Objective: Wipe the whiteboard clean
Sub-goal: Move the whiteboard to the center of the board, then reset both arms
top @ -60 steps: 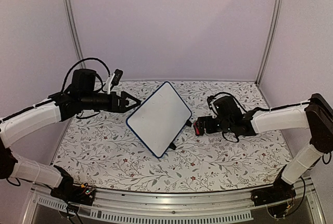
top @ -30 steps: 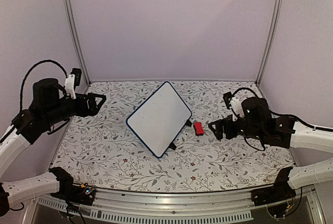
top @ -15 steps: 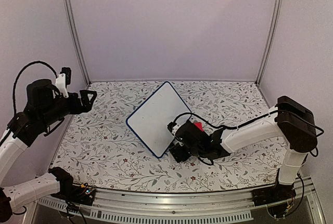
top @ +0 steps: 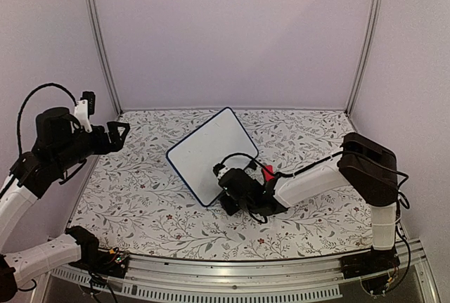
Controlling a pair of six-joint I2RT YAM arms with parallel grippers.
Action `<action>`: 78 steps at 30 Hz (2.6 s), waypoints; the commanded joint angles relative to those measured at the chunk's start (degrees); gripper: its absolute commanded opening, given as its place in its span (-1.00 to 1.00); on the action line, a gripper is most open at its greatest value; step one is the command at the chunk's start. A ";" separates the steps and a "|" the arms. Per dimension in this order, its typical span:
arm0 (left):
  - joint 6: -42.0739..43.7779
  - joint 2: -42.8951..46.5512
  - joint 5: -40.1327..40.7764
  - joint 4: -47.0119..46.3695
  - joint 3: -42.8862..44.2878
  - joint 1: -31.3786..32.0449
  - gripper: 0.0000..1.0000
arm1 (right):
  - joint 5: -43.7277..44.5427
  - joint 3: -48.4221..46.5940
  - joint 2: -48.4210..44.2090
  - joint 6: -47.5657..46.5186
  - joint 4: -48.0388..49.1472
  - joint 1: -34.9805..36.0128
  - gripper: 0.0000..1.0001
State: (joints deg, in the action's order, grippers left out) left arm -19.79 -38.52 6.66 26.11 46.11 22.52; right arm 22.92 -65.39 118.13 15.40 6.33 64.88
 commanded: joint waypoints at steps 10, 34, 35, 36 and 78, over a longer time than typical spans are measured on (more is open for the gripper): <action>-0.20 1.15 -0.70 -0.53 -0.67 -1.61 1.00 | 17.99 -33.65 20.94 17.57 -16.42 -5.60 -0.73; 0.30 0.80 -3.89 -1.29 -0.79 -2.35 0.99 | 15.78 4.37 -21.29 12.45 -2.38 -0.46 0.98; 0.36 0.82 -4.09 -1.36 -0.86 -2.40 0.99 | 15.85 7.95 -25.16 11.23 -1.56 -0.46 0.98; 0.29 0.85 -4.23 -1.40 -0.89 -2.45 0.99 | 16.10 11.30 -31.69 9.85 -0.86 -0.46 0.98; -0.07 -3.27 -5.12 -1.24 -0.90 -3.30 0.99 | 7.95 13.17 -76.01 1.54 -36.07 -45.06 0.98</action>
State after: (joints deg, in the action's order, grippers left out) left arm -19.75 -42.13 1.72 25.67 45.95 19.99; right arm 26.59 -51.42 42.70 16.10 -27.42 19.86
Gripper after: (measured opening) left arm 0.997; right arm 0.989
